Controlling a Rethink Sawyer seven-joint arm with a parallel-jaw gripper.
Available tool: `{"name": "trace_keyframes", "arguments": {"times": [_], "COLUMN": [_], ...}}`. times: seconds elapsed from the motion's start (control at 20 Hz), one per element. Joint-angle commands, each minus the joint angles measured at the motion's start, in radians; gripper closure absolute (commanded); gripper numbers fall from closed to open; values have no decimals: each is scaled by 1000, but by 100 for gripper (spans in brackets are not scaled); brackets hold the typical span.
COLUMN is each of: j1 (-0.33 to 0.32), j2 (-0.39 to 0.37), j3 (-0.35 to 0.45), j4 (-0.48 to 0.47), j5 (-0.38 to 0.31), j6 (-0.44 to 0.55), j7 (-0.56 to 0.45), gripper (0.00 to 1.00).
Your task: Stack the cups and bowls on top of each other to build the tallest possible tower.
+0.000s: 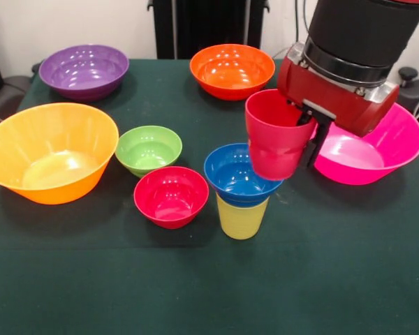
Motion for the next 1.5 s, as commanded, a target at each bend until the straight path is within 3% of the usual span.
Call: {"name": "trace_keyframes", "arguments": {"times": [0.05, 1.5], "j1": [5, 22], "j2": [20, 11], "j3": [25, -9], "j4": [150, 310], "j5": [15, 50], "j6": [-51, -226], "j7": [160, 138], "gripper": [100, 100]}}
